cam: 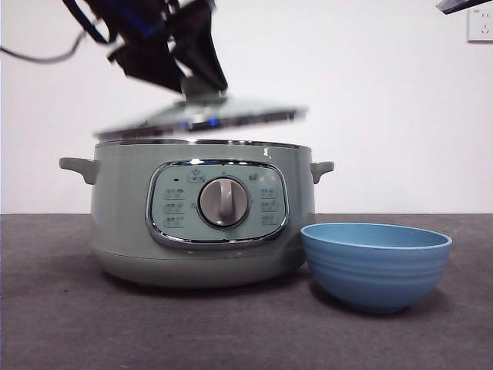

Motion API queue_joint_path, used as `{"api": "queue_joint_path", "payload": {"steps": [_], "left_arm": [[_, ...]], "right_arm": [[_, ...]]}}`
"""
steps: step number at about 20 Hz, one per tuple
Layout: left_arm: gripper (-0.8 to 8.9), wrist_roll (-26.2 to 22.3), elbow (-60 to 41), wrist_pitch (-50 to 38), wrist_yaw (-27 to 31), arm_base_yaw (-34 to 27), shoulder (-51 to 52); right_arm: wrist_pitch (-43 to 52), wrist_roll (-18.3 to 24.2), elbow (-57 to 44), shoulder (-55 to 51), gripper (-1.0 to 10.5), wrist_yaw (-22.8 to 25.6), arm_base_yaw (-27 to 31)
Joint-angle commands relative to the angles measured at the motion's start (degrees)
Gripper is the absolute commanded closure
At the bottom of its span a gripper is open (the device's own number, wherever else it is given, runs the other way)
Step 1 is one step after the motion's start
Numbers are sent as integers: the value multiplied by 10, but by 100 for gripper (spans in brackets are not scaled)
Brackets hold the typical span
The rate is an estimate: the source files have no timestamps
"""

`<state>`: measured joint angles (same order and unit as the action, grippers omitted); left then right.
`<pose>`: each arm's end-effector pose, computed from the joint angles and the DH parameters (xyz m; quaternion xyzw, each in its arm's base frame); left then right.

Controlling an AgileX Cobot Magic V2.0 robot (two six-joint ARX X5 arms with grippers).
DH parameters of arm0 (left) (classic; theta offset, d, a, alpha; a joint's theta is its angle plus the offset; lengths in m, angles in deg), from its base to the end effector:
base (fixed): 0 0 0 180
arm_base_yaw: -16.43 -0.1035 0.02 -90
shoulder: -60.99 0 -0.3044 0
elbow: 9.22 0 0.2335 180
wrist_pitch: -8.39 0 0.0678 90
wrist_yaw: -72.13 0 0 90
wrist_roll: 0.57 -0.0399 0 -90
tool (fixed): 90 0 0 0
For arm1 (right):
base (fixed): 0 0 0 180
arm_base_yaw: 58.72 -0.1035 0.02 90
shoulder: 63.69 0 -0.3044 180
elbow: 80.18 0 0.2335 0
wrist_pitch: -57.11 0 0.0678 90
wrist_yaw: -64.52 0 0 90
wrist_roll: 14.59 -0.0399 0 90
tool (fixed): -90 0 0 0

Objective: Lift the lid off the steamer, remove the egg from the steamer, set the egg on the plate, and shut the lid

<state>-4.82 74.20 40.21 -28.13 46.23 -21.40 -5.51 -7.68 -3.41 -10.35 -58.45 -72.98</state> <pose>0.2612 -0.1578 0.3546 0.0786 0.2492 -0.3397 0.9035 0.1216 0.0533 0.3765 0.0024 0.3076 0.3966 0.8649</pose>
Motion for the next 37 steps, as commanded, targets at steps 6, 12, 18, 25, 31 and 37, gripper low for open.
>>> {"api": "queue_joint_path", "payload": {"steps": [6,12,18,25,31,37], "left_arm": [[822,16,2,2,2,2,135],[822,33,2,88,58,2,291],[822,57,2,207,115,2,416],[822,73,2,309,162,2,494],[822,75,2,315,162,2,498],[822,77,2,316,162,2,498]], "right_arm": [[29,-14,2,14,410,18,-1],[105,-62,2,68,412,19,-21],[177,-83,55,218,413,62,-126],[174,-60,212,422,415,78,-171],[179,-46,247,504,465,74,-181],[206,-34,247,533,475,74,-209]]}}
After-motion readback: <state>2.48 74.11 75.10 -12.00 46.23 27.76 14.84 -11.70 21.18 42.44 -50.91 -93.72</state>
